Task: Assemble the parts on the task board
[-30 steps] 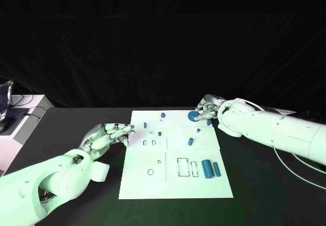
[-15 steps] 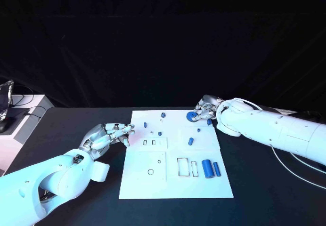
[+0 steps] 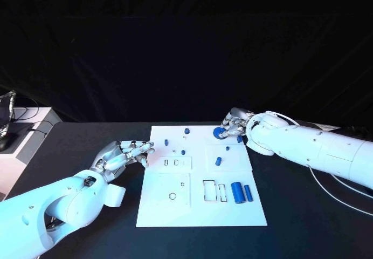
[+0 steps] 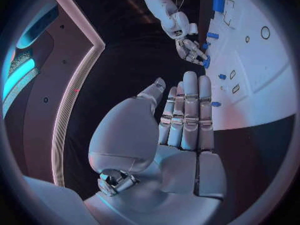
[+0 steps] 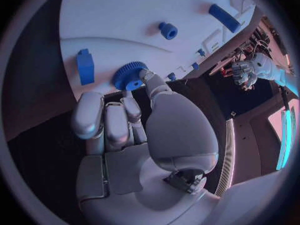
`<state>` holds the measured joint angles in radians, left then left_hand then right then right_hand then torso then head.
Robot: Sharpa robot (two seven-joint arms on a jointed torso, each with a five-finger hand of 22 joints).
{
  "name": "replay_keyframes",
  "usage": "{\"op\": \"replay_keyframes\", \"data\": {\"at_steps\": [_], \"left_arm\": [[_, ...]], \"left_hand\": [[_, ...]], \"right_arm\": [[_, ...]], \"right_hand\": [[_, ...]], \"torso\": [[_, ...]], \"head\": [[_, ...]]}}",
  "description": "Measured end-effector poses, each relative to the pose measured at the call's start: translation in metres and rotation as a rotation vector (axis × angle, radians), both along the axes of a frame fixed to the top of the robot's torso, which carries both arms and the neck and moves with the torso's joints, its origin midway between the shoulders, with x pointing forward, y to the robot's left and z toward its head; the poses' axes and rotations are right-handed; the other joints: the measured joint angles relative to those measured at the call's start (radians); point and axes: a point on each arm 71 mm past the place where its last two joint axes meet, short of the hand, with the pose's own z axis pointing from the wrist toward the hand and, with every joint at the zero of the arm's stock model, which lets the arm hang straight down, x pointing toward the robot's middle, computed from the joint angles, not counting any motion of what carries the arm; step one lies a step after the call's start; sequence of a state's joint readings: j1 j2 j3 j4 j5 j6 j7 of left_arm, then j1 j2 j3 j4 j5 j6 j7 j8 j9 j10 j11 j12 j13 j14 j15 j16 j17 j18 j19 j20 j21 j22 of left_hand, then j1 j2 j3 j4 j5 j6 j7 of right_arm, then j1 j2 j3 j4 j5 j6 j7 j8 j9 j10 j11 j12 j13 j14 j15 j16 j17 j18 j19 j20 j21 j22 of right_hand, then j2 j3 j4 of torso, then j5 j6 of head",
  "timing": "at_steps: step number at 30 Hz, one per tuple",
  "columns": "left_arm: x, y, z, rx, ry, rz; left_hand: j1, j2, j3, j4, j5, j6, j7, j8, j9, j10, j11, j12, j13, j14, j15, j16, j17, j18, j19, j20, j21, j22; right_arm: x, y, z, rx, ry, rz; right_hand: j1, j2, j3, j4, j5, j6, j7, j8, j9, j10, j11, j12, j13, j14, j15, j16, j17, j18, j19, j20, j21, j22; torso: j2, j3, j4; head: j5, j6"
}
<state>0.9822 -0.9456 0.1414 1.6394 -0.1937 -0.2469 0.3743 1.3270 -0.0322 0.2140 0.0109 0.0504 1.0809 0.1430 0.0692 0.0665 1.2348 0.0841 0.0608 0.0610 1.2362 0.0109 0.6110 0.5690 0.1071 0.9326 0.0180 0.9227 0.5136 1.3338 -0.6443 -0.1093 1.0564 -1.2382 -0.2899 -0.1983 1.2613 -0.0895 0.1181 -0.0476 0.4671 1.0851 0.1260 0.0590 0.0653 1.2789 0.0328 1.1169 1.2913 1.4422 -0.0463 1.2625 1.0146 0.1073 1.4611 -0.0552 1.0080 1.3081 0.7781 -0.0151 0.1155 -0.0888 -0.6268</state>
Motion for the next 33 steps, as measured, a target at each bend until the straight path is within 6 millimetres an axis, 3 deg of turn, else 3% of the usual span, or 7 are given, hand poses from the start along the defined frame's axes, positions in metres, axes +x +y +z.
{"op": "replay_keyframes", "data": {"at_steps": [5, 14, 19, 25, 33], "left_arm": [[0.000, 0.000, 0.000, 0.000, 0.000, 0.000], [0.000, 0.001, 0.000, 0.001, 0.000, 0.002], [0.000, 0.001, 0.000, 0.001, 0.001, 0.002], [0.000, 0.001, 0.000, 0.002, 0.001, 0.002], [0.000, -0.001, 0.000, -0.001, 0.001, -0.002]], "left_hand": [[0.000, 0.000, 0.000, 0.000, 0.000, 0.000, 0.000, 0.000, 0.000, 0.000, 0.000, 0.000, 0.000, 0.000, 0.000, 0.000, 0.000, 0.000, 0.000, 0.000, 0.000, 0.000], [0.000, 0.000, 0.000, 0.000, 0.000, 0.000, 0.000, 0.000, 0.000, 0.000, 0.000, 0.000, 0.000, 0.000, 0.000, 0.000, 0.000, 0.000, 0.000, 0.000, 0.000, -0.001], [0.000, 0.000, 0.000, 0.000, 0.000, 0.000, 0.000, 0.000, 0.000, 0.000, 0.000, 0.000, 0.000, 0.000, 0.000, 0.000, 0.000, 0.000, 0.000, 0.000, 0.000, -0.001], [0.000, 0.000, 0.000, 0.000, 0.000, 0.000, 0.000, 0.000, 0.000, 0.000, 0.000, 0.000, 0.000, 0.000, 0.000, 0.000, 0.000, 0.000, 0.000, 0.000, 0.000, -0.001], [0.000, 0.000, 0.003, -0.003, 0.000, 0.000, 0.000, 0.000, 0.000, 0.000, 0.000, 0.000, 0.000, 0.000, 0.000, 0.000, 0.000, 0.000, 0.000, 0.000, 0.001, -0.001]], "right_arm": [[-0.006, 0.007, 0.000, -0.013, -0.035, 0.024], [-0.015, 0.021, 0.004, -0.031, -0.109, 0.070], [-0.022, 0.027, 0.007, -0.030, -0.142, 0.095], [-0.037, 0.054, 0.012, -0.028, -0.207, 0.179], [-0.047, 0.099, 0.008, -0.059, -0.285, 0.288]], "right_hand": [[-0.016, 0.016, 0.031, -0.036, 0.017, 0.016, -0.016, 0.002, 0.000, 0.002, -0.002, 0.005, 0.010, 0.004, -0.004, 0.000, 0.004, 0.000, 0.000, 0.000, 0.011, 0.000], [-0.027, 0.027, 0.035, -0.046, -0.005, 0.034, -0.033, 0.003, 0.000, 0.014, -0.014, 0.005, 0.017, 0.003, -0.011, 0.000, 0.006, 0.000, -0.003, -0.004, 0.019, 0.000], [-0.031, 0.030, 0.035, -0.053, -0.009, 0.034, -0.034, 0.003, 0.000, 0.016, -0.016, 0.006, 0.017, 0.003, -0.011, 0.000, 0.008, 0.000, -0.003, -0.004, 0.019, 0.000], [-0.036, 0.035, 0.035, -0.058, -0.011, 0.037, -0.037, 0.003, 0.000, 0.032, -0.028, 0.007, 0.017, 0.003, -0.011, 0.000, 0.012, 0.000, -0.003, -0.004, 0.020, 0.000], [-0.036, 0.035, 0.034, -0.059, -0.021, 0.037, -0.037, 0.003, 0.000, 0.036, -0.028, 0.002, 0.017, 0.003, -0.011, 0.000, 0.015, 0.000, 0.000, -0.008, 0.023, 0.000]], "torso": [[0.000, 0.0003, 0.0002], [-0.001, 0.0009, -0.0008], [-0.001, 0.0005, -0.0003], [-0.001, 0.0004, -0.0002], [-0.001, -0.0008, -0.0014]], "head": [[0.001, 0.000], [0.004, 0.003], [0.005, 0.005], [0.010, 0.008], [0.015, 0.011]]}}
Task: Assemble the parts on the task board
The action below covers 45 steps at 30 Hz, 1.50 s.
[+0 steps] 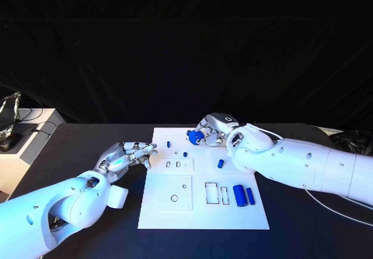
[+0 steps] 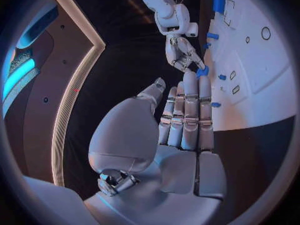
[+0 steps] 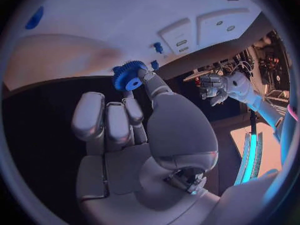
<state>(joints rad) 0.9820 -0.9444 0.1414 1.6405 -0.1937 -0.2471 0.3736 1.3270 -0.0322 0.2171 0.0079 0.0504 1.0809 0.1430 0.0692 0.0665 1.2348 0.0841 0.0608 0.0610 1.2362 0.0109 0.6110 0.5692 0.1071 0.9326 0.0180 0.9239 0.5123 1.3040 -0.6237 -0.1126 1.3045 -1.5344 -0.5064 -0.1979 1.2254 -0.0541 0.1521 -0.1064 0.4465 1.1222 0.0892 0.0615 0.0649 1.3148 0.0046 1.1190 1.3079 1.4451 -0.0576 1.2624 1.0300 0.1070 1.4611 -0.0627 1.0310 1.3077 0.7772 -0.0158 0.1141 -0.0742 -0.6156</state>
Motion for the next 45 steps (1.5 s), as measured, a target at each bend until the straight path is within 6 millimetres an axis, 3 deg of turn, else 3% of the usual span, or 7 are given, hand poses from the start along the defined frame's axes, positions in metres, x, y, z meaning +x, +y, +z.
{"op": "replay_keyframes", "data": {"at_steps": [8, 17, 45], "left_arm": [[0.000, -0.001, 0.000, -0.001, 0.000, -0.002], [0.000, -0.003, 0.000, -0.003, 0.000, -0.005], [0.000, -0.002, 0.000, -0.002, 0.001, -0.003]], "left_hand": [[0.000, 0.000, 0.001, -0.001, 0.000, 0.000, 0.000, 0.000, 0.000, 0.000, 0.000, 0.000, 0.000, 0.000, 0.000, 0.000, 0.000, 0.000, 0.000, 0.000, 0.003, 0.000], [0.000, 0.000, 0.001, -0.001, 0.000, 0.000, 0.000, 0.000, 0.000, 0.000, 0.000, 0.000, 0.000, 0.000, 0.000, 0.000, 0.000, 0.000, 0.000, 0.000, 0.003, 0.000], [0.000, 0.000, 0.001, -0.001, 0.000, 0.000, 0.000, 0.000, 0.000, 0.000, 0.000, 0.000, 0.000, 0.000, 0.000, 0.000, 0.000, 0.000, 0.000, 0.000, 0.003, -0.001]], "right_arm": [[0.003, 0.022, -0.007, -0.027, -0.048, 0.025], [0.011, 0.036, -0.016, -0.050, -0.061, 0.021], [0.020, 0.034, -0.023, -0.089, -0.060, -0.007]], "right_hand": [[0.000, 0.000, 0.000, 0.000, -0.002, 0.000, 0.000, 0.000, 0.000, 0.000, 0.000, -0.006, 0.000, 0.000, 0.000, 0.000, 0.002, 0.000, 0.000, 0.000, 0.000, 0.000], [0.000, 0.000, -0.001, -0.001, -0.004, 0.000, 0.000, 0.000, 0.000, 0.001, 0.001, -0.006, 0.000, 0.000, 0.000, 0.000, 0.003, 0.000, 0.000, 0.000, 0.000, 0.000], [0.000, 0.000, -0.005, -0.003, -0.013, -0.012, 0.012, 0.000, 0.000, -0.003, 0.005, -0.022, 0.000, 0.000, 0.000, 0.000, 0.007, -0.002, 0.000, 0.000, 0.000, 0.000]], "torso": [[0.000, -0.0029, 0.0047], [0.002, -0.0040, 0.0053], [0.003, -0.0025, 0.0054]], "head": [[-0.002, -0.001], [-0.003, -0.002], [-0.001, -0.013]]}}
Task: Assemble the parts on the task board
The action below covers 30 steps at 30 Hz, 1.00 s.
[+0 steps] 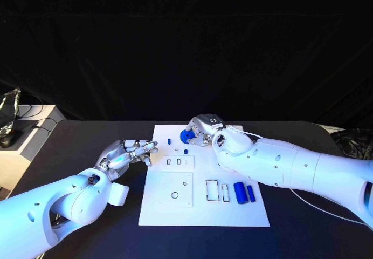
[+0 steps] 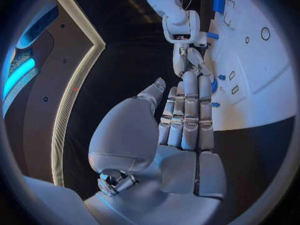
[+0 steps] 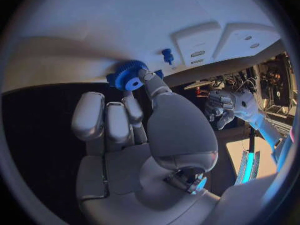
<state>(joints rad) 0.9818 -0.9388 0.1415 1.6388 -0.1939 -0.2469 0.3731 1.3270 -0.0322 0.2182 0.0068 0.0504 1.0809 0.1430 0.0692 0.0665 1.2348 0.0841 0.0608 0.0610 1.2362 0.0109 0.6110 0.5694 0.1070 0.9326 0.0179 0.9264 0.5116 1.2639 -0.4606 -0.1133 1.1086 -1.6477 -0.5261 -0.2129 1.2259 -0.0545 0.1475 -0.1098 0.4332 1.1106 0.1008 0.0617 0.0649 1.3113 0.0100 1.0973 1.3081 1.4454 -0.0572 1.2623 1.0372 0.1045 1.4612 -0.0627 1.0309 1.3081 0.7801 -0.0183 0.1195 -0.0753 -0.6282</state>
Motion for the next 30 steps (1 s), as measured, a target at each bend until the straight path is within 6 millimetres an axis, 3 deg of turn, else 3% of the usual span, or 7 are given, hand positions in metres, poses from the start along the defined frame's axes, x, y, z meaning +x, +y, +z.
{"op": "replay_keyframes", "data": {"at_steps": [5, 10, 14, 16, 24, 27, 30], "left_arm": [[0.000, 0.000, 0.000, 0.000, 0.000, 0.000], [0.000, 0.000, 0.000, 0.000, 0.000, 0.000], [0.000, 0.000, 0.000, 0.001, 0.000, 0.001], [0.000, 0.000, 0.000, 0.001, 0.000, 0.001], [0.000, 0.001, 0.000, 0.001, 0.000, 0.002], [0.000, 0.001, 0.000, 0.001, 0.001, 0.002], [0.000, 0.001, 0.000, 0.002, 0.001, 0.002]], "left_hand": [[0.000, 0.000, 0.000, 0.000, 0.000, 0.000, 0.000, 0.000, 0.000, 0.000, 0.000, 0.000, 0.000, 0.000, 0.000, 0.000, 0.000, 0.000, 0.000, 0.000, 0.000, 0.000], [0.000, 0.000, 0.000, 0.000, 0.000, 0.000, 0.000, 0.000, 0.000, 0.000, 0.000, 0.000, 0.000, 0.000, 0.000, 0.000, 0.000, 0.000, 0.000, 0.000, 0.000, 0.000], [0.000, 0.000, 0.003, -0.003, 0.000, 0.000, 0.000, 0.000, 0.000, 0.000, 0.000, 0.000, 0.000, 0.000, 0.000, 0.000, -0.001, 0.000, -0.003, 0.003, 0.000, -0.002], [0.000, 0.000, 0.003, -0.003, 0.000, 0.000, 0.000, 0.000, 0.000, 0.000, 0.000, 0.000, 0.000, 0.000, 0.000, 0.000, -0.002, 0.000, -0.004, 0.004, 0.000, -0.002], [0.000, 0.000, 0.003, -0.003, 0.000, 0.000, 0.000, 0.000, 0.000, 0.000, 0.000, 0.000, 0.000, 0.000, 0.000, 0.000, -0.002, 0.000, -0.004, 0.004, 0.000, -0.002], [0.000, 0.000, 0.003, -0.003, 0.000, 0.000, 0.000, 0.000, 0.000, 0.000, 0.000, 0.000, 0.000, 0.000, 0.000, 0.000, -0.002, 0.000, -0.004, 0.004, 0.000, -0.002], [0.000, 0.000, 0.003, -0.003, 0.000, 0.000, 0.000, 0.000, 0.000, 0.000, 0.000, 0.000, 0.000, 0.000, 0.000, 0.000, -0.002, 0.000, -0.003, 0.004, 0.000, -0.002]], "right_arm": [[0.001, -0.001, 0.000, -0.003, 0.006, -0.001], [0.002, -0.003, 0.000, -0.003, 0.013, -0.007], [0.002, -0.003, -0.001, 0.004, 0.023, -0.009], [0.003, -0.004, -0.002, 0.010, 0.030, -0.010], [0.003, -0.007, -0.004, 0.026, 0.066, -0.014], [0.003, -0.009, -0.004, 0.030, 0.083, -0.015], [0.004, -0.010, -0.005, 0.034, 0.097, -0.019]], "right_hand": [[-0.009, -0.030, -0.022, 0.039, -0.071, -0.027, 0.027, 0.004, 0.008, -0.011, 0.013, -0.024, -0.005, 0.000, 0.000, 0.000, 0.003, -0.007, 0.000, 0.000, 0.000, 0.000], [-0.018, -0.095, -0.064, 0.188, -0.153, -0.089, 0.041, 0.004, 0.006, -0.047, 0.027, -0.052, -0.035, -0.003, 0.012, 0.000, 0.010, -0.012, 0.006, 0.006, 0.000, 0.000], [-0.028, -0.152, -0.074, 0.347, -0.155, -0.133, 0.039, 0.003, 0.000, -0.058, 0.034, -0.056, -0.054, -0.003, 0.022, 0.000, 0.020, 0.004, 0.005, 0.017, 0.000, 0.000], [-0.038, -0.166, -0.079, 0.386, -0.153, -0.139, 0.042, 0.003, 0.000, -0.058, 0.035, -0.056, -0.059, -0.003, 0.022, 0.000, 0.024, 0.004, 0.005, 0.017, 0.000, 0.000], [-0.094, -0.121, -0.073, 0.369, -0.090, -0.113, 0.049, 0.003, 0.000, -0.057, 0.034, -0.033, -0.054, -0.003, 0.022, 0.004, 0.033, 0.003, 0.005, 0.017, 0.019, 0.000], [-0.108, -0.083, -0.079, 0.331, -0.065, -0.106, 0.045, 0.003, 0.000, -0.052, 0.029, -0.031, -0.052, -0.003, 0.022, 0.004, 0.035, 0.003, 0.005, 0.017, 0.023, 0.000], [-0.116, -0.018, -0.094, 0.279, -0.028, -0.093, 0.042, 0.003, 0.000, -0.052, 0.029, -0.025, -0.049, -0.003, 0.022, 0.004, 0.035, 0.003, 0.005, 0.017, 0.024, 0.000]], "torso": [[0.000, -0.0001, -0.0004], [0.000, -0.0003, -0.0004], [0.000, -0.0009, 0.0000], [0.000, -0.0009, 0.0003], [0.000, -0.0009, 0.0000], [0.000, -0.0009, -0.0004], [0.000, -0.0008, -0.0004]], "head": [[0.000, -0.001], [-0.001, -0.001], [-0.002, -0.001], [-0.002, -0.001], [0.000, -0.002], [0.000, -0.002], [0.000, -0.002]]}}
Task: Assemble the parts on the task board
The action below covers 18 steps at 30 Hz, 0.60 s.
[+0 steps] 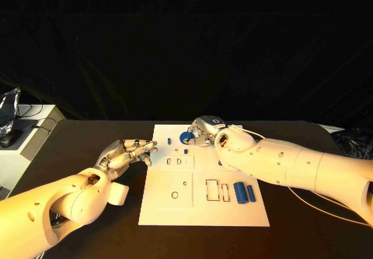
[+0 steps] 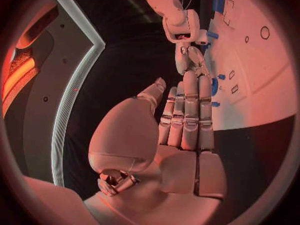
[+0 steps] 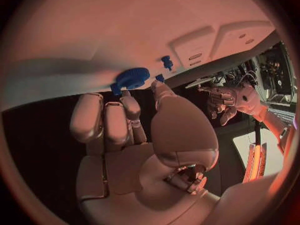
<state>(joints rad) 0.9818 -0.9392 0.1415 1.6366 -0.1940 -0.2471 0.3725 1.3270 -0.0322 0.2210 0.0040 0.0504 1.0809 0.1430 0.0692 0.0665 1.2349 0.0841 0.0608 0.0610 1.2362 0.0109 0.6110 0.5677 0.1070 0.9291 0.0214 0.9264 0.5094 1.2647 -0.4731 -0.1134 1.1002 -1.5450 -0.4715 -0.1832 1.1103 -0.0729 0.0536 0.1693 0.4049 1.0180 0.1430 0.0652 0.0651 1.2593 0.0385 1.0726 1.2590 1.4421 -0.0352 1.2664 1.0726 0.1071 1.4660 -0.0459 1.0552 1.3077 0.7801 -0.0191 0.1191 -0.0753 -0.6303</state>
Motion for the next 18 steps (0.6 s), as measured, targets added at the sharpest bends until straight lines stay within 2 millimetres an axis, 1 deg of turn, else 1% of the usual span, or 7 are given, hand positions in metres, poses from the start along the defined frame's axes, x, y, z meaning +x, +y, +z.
{"op": "replay_keyframes", "data": {"at_steps": [1, 2, 4, 6, 11, 15, 18], "left_arm": [[0.000, 0.000, 0.000, 0.000, 0.000, 0.000], [0.000, 0.000, 0.000, 0.000, 0.000, 0.000], [0.000, 0.000, 0.000, 0.000, 0.000, 0.000], [0.000, 0.000, 0.000, 0.000, 0.000, 0.001], [0.001, 0.001, -0.001, 0.002, 0.001, 0.004], [0.001, 0.002, -0.001, 0.004, 0.001, 0.007], [0.002, 0.003, -0.002, 0.005, 0.002, 0.010]], "left_hand": [[0.000, 0.000, 0.000, 0.000, 0.000, 0.000, 0.000, 0.000, 0.000, 0.000, 0.000, 0.000, 0.000, 0.000, 0.000, 0.000, 0.000, 0.000, 0.000, 0.000, 0.000, 0.000], [0.000, 0.000, 0.000, 0.000, 0.000, 0.000, 0.000, 0.000, 0.000, 0.000, 0.000, 0.000, 0.000, 0.000, 0.000, 0.000, 0.000, 0.000, 0.000, 0.000, 0.000, 0.000], [0.000, 0.000, 0.000, 0.000, 0.000, 0.000, 0.000, 0.000, 0.000, 0.000, 0.000, 0.000, 0.000, 0.000, 0.000, 0.000, 0.000, 0.000, 0.000, 0.000, 0.000, 0.000], [0.000, 0.000, 0.000, 0.000, 0.000, 0.000, 0.000, 0.000, 0.000, 0.000, 0.000, 0.000, 0.000, 0.000, 0.000, 0.000, 0.000, 0.000, 0.000, 0.000, 0.000, 0.000], [0.000, 0.000, 0.000, 0.000, 0.000, 0.000, 0.000, 0.000, 0.000, 0.000, 0.000, 0.000, 0.000, 0.000, 0.000, 0.000, 0.000, 0.000, 0.000, 0.000, 0.000, 0.000], [0.000, 0.000, 0.000, 0.000, 0.000, 0.000, 0.000, 0.000, 0.000, 0.000, 0.000, 0.000, 0.000, 0.000, 0.000, 0.000, 0.000, 0.000, 0.000, 0.000, 0.000, 0.000], [0.000, 0.000, 0.000, 0.000, 0.000, 0.000, 0.000, 0.000, 0.000, 0.000, 0.000, 0.000, 0.000, 0.000, 0.000, 0.000, 0.000, 0.000, 0.000, 0.000, 0.000, 0.000]], "right_arm": [[0.000, -0.001, 0.000, 0.002, 0.003, -0.002], [0.000, -0.002, 0.000, 0.003, 0.004, -0.003], [-0.001, -0.007, 0.000, 0.014, 0.004, -0.008], [-0.002, -0.011, 0.001, 0.027, -0.002, -0.012], [-0.009, -0.030, 0.008, 0.104, -0.049, -0.015], [-0.017, -0.050, 0.018, 0.173, -0.081, -0.022], [-0.021, -0.068, 0.026, 0.213, -0.086, -0.040]], "right_hand": [[0.002, 0.019, -0.001, -0.022, 0.006, 0.000, 0.000, 0.000, 0.000, 0.000, 0.000, 0.000, 0.001, 0.000, 0.000, 0.000, 0.000, 0.000, 0.000, 0.000, 0.000, 0.000], [0.006, 0.023, 0.001, -0.028, 0.007, 0.000, 0.000, 0.000, 0.000, 0.002, -0.002, 0.000, 0.001, 0.000, 0.000, 0.000, 0.000, 0.000, 0.000, 0.000, 0.000, 0.000], [0.029, 0.046, 0.009, -0.085, 0.008, 0.007, -0.002, 0.000, 0.000, 0.005, -0.005, 0.000, 0.003, 0.001, -0.001, 0.000, 0.000, 0.000, 0.000, 0.000, 0.001, 0.000], [0.031, 0.048, 0.011, -0.102, 0.008, 0.007, -0.002, 0.000, 0.000, 0.005, -0.005, 0.000, 0.004, 0.002, -0.002, 0.003, 0.001, 0.000, 0.000, 0.000, 0.007, 0.000], [0.064, 0.017, 0.002, -0.152, -0.028, -0.001, 0.006, 0.000, 0.000, 0.005, -0.005, 0.006, 0.007, 0.002, -0.002, 0.005, 0.004, 0.000, 0.000, 0.000, 0.011, 0.000], [0.065, 0.000, 0.005, -0.157, -0.041, -0.004, 0.009, 0.000, 0.000, 0.005, -0.005, 0.006, 0.006, 0.002, -0.002, 0.005, 0.005, -0.001, 0.000, 0.000, 0.011, 0.000], [0.081, -0.001, 0.017, -0.171, -0.045, -0.005, 0.009, 0.000, 0.000, 0.005, -0.005, 0.005, 0.002, 0.002, -0.002, 0.005, 0.002, -0.002, 0.000, 0.000, 0.011, 0.000]], "torso": [[0.000, 0.0000, 0.0002], [0.000, 0.0000, 0.0003], [0.000, -0.0001, 0.0011], [-0.001, -0.0001, 0.0015], [-0.001, 0.0011, -0.0002], [-0.002, 0.0022, -0.0039], [-0.003, 0.0038, -0.0077]], "head": [[0.000, 0.000], [-0.001, 0.000], [-0.002, 0.001], [-0.002, 0.001], [0.000, 0.005], [0.000, 0.009], [-0.001, 0.012]]}}
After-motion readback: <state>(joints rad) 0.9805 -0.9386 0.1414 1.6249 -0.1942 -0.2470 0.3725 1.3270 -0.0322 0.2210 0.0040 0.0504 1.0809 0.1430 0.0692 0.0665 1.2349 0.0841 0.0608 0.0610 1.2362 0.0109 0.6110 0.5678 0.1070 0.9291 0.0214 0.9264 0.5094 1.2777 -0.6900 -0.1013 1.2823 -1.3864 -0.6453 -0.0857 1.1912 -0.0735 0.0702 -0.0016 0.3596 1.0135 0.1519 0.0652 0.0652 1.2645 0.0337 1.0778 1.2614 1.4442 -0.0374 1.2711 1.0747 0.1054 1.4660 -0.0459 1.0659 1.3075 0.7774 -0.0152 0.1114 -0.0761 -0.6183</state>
